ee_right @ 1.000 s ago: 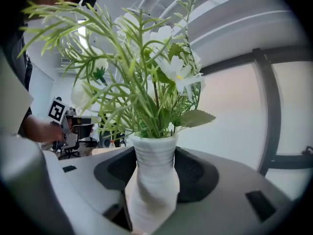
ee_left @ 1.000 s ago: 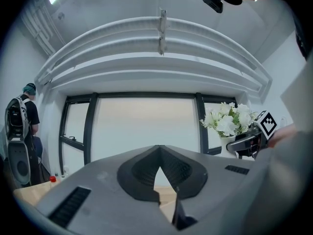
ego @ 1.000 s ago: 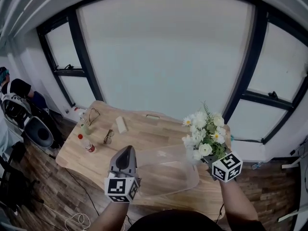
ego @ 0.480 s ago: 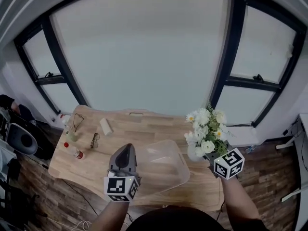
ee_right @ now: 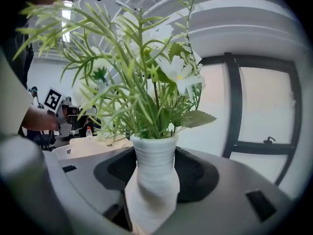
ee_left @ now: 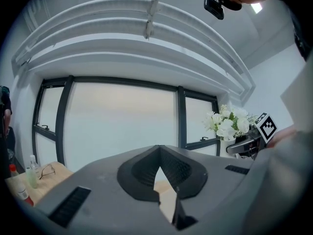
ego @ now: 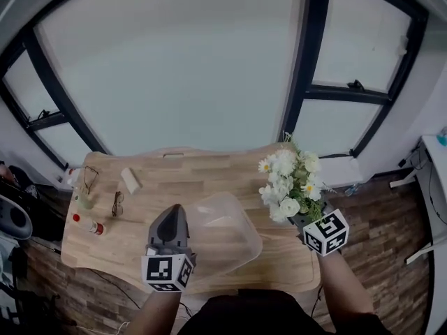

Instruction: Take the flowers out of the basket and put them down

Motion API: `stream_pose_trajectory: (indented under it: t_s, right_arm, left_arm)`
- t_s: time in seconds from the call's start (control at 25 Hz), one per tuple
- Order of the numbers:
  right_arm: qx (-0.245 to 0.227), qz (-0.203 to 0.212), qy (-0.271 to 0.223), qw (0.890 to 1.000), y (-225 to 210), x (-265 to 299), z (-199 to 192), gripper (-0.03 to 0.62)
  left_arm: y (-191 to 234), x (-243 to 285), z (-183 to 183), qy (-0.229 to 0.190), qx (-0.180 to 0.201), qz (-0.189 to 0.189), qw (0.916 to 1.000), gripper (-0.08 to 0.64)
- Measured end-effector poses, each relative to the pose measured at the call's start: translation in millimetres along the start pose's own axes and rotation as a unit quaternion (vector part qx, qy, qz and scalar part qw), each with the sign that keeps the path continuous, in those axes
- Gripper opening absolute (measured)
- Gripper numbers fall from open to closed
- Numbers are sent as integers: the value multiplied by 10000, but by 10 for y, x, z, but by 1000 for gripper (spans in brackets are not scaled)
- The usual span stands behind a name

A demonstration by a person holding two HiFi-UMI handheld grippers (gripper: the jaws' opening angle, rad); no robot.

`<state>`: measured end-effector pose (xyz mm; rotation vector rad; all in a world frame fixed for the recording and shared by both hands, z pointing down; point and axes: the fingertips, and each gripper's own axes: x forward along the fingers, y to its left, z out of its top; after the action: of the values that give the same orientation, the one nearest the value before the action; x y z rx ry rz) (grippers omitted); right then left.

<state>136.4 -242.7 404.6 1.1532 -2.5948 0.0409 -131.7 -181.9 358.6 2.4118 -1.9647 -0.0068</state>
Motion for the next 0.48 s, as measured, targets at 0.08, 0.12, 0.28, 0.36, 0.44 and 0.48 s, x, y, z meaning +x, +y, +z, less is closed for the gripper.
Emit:
stream_pose_trajectory:
  t_s: [0.08,0.12,0.28,0.36,0.44,0.48]
  right_arm:
    - [104,-76,37,9999,-63,-26,-104,261]
    - [177,-98,58,9998,-86,-36,-161,261]
    - [451,-168,117,9988,-129,-38,-365,261]
    - [498,-209,135,9984,-150,-54,-443,261]
    - [531,-232,151,9982,-175,-74,-515,261]
    - [544,-244,159,9981,-183,-83,-551,261]
  left_arm:
    - [-47,49,-48,50,-15,-38,10000,3]
    - [-67,69,-72,75,-20,-56,10000,5]
    - [-125,162,-200,215,-40,-146,9997,5]
    - [-193,205,-257,282,-55,-210,9994,4]
    - [-277,245,-287,319,-54,-278,9991,5]
    - [-315,259,-298,330,-44,-311,9990,5]
